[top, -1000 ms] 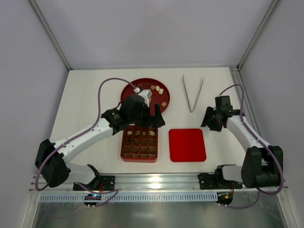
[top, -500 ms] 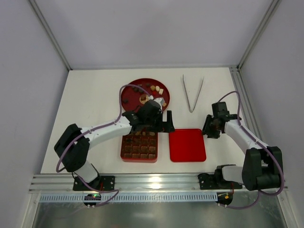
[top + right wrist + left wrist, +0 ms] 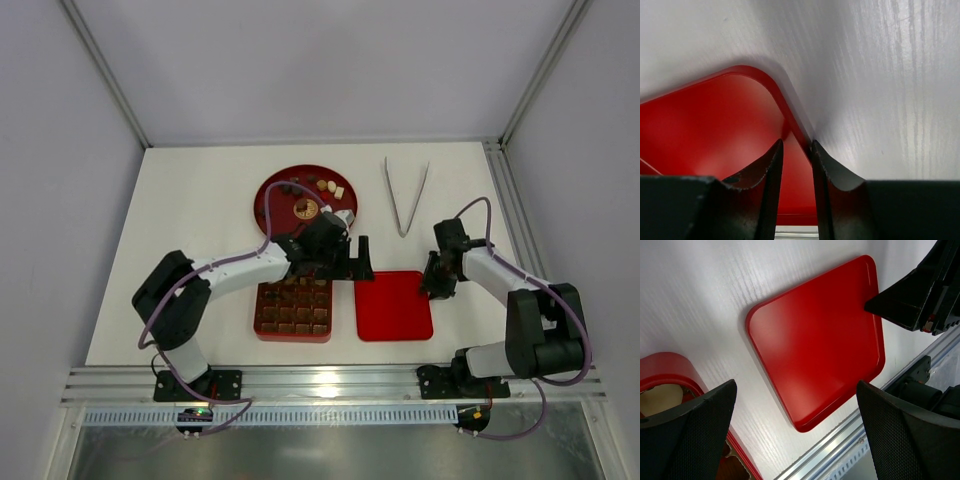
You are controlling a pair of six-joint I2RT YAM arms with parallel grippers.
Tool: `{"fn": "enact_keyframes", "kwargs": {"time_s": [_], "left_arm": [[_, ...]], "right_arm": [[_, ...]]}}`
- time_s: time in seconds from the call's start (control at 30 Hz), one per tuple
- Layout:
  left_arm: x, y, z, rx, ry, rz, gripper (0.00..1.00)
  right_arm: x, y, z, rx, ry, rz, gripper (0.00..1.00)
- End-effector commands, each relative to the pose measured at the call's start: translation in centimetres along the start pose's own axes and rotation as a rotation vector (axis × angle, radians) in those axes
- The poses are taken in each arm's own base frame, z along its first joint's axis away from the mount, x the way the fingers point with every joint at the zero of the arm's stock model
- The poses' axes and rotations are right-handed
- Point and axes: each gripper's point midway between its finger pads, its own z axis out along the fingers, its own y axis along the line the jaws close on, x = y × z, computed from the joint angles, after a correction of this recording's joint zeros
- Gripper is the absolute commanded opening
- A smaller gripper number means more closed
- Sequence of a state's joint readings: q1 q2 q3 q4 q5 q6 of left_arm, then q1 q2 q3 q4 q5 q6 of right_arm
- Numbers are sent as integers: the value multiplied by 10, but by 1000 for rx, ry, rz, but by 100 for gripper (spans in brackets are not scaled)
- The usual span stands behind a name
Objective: Pack the chocolate
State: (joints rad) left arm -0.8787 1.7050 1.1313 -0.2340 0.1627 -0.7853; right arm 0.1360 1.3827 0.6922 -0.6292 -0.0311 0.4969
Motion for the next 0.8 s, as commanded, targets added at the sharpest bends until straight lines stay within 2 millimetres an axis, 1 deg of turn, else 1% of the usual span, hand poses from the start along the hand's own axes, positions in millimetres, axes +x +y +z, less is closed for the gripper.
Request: {"fn": "enact_keyframes", "kwargs": {"time_s": [0.0,0.03,0.07,0.13,0.23,0.27,0.33,0.4,0.6,0.7,0.73,0.77], "left_arm": [[-17,-22,2,67,-38,8,100],[-16,-20,5,62,-32,5,100],[-16,-20,7,58,-28,4,100],[-15,-19,9,54,-23,0,100],[-15,-12,14,24,-14,-5,100],[-13,-10,17,12,-6,-5,100],[-13,-7,19,-4,-5,-7,100],[-9,0,22,-29,9,-12,99],[-12,11,23,-72,-5,-21,99],[-18,20,24,-71,5,-36,99],[-22,26,23,-72,6,-35,99],[-22,28,22,-75,17,-32,98]], "right_arm": [[-4,11,6,-36,-5,26,31],[-4,14,7,-46,-3,26,30],[-4,15,9,-45,6,24,26],[-8,17,11,-48,-7,23,25],[-11,17,15,-41,-11,14,19],[-11,16,17,-39,-5,13,15],[-13,19,19,-52,-7,8,14],[-14,20,22,-54,-7,1,9],[-20,23,24,-65,-6,-28,4],[-25,23,23,-62,-15,-56,4],[-27,22,22,-58,-21,-62,4],[-27,22,21,-59,-26,-70,4]]}}
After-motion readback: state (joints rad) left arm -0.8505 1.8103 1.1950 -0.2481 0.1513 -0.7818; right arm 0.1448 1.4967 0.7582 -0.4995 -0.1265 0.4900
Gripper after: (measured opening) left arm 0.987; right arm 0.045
